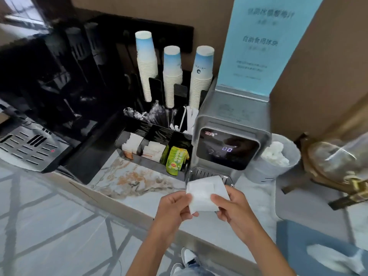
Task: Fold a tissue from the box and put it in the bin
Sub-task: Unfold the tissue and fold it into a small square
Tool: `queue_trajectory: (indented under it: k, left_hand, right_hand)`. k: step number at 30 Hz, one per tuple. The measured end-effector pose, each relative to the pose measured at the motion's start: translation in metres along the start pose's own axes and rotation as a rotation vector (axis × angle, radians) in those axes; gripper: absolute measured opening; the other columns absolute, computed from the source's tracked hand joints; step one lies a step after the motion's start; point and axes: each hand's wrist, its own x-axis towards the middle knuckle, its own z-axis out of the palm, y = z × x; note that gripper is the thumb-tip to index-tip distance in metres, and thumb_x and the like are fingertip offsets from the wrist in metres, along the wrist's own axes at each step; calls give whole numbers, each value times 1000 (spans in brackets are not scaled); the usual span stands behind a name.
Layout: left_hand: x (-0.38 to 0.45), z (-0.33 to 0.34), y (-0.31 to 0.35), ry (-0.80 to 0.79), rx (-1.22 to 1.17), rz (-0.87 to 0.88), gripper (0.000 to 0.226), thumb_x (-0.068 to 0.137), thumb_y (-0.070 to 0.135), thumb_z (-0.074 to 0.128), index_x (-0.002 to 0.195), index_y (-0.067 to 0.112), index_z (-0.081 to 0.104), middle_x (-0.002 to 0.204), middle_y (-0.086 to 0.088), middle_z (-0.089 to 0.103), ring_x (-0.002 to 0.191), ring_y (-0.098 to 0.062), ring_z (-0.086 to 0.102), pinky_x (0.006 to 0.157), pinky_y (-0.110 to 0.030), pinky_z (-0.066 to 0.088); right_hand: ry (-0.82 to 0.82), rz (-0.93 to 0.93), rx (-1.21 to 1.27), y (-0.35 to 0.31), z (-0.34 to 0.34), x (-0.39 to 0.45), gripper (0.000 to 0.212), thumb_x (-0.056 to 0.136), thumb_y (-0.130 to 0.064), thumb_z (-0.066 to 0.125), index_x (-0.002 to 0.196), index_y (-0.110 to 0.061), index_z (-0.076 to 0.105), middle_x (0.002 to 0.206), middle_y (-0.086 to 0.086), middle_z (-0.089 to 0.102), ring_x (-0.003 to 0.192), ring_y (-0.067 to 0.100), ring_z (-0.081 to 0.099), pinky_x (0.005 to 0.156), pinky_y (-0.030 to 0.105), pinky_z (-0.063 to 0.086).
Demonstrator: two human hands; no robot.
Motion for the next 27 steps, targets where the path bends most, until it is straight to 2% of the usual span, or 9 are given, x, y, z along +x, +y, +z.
queue_trajectory:
  k: [5, 10, 13, 16, 19, 21, 23, 25, 27]
  left_hand:
    - [2, 47, 0, -120, -30, -47, 15, 94, 1, 60, 105, -2, 71, 63, -15, 65, 46, -17, 57, 45, -21, 48]
    - [4, 99, -5, -220, -88, -76, 19, 93, -6, 56, 96, 0, 73, 60, -13, 65, 44, -15, 58, 44, -20, 50]
    - [8, 132, -13, -252, -104, -98, 19, 93, -9, 53, 97, -2, 70, 63, -13, 68, 48, -17, 60, 46, -22, 53]
    - [15, 165, -23, -276, -99, -101, 17, 93, -8, 51, 96, -5, 68, 71, -20, 70, 54, -24, 66, 50, -26, 55]
    - [20, 201, -33, -266, -100, -97, 17, 94, -3, 51, 91, -6, 67, 74, -22, 68, 55, -28, 65, 46, -27, 53]
    - [20, 224, -40, -255, -67, -76, 17, 95, 3, 54, 88, -4, 68, 77, -23, 67, 54, -26, 62, 45, -26, 51]
    - [19, 245, -45, -227, -19, -44, 16, 95, 6, 57, 88, -4, 68, 77, -23, 65, 52, -24, 58, 43, -25, 49]
    - [18, 262, -50, -178, 18, -18, 16, 95, 9, 60, 86, -2, 68, 75, -21, 63, 52, -23, 54, 42, -24, 45]
    - [17, 274, -55, -131, 58, 4, 23, 95, 13, 62, 75, 5, 70, 68, -16, 61, 52, -20, 51, 43, -24, 43]
  right_hand:
    - [141, -29, 196, -6, -36, -36, 20, 89, 3, 57, 101, -7, 70, 79, 11, 63, 48, 16, 42, 42, 22, 27]
    - [258, -58, 379, -11, -75, -60, 25, 88, 7, 55, 87, -10, 74, 71, 7, 65, 49, 12, 48, 43, 17, 36]
    - [300, -93, 471, -13, -105, -72, 32, 88, 9, 53, 79, -11, 76, 73, 12, 63, 57, 17, 51, 48, 20, 40]
    - [306, -118, 530, -16, -141, -83, 32, 87, 10, 46, 74, -5, 72, 70, 15, 56, 57, 21, 52, 48, 23, 40]
    - [302, -98, 540, -21, -177, -90, 22, 82, -3, 44, 78, -2, 66, 73, 18, 57, 56, 22, 55, 48, 26, 41]
    - [293, -93, 527, -27, -199, -93, 15, 76, -14, 53, 78, -3, 63, 69, 18, 56, 52, 22, 54, 44, 26, 39]
    - [285, -92, 480, -32, -220, -94, 20, 76, -23, 58, 76, -3, 62, 64, 18, 55, 48, 22, 53, 42, 27, 37]
    - [288, -120, 419, -35, -237, -93, 22, 81, -24, 60, 73, -4, 64, 63, 17, 56, 47, 23, 52, 40, 26, 38]
    - [293, -148, 353, -37, -251, -93, 19, 86, -18, 65, 72, -5, 64, 68, 14, 57, 49, 23, 50, 41, 26, 38]
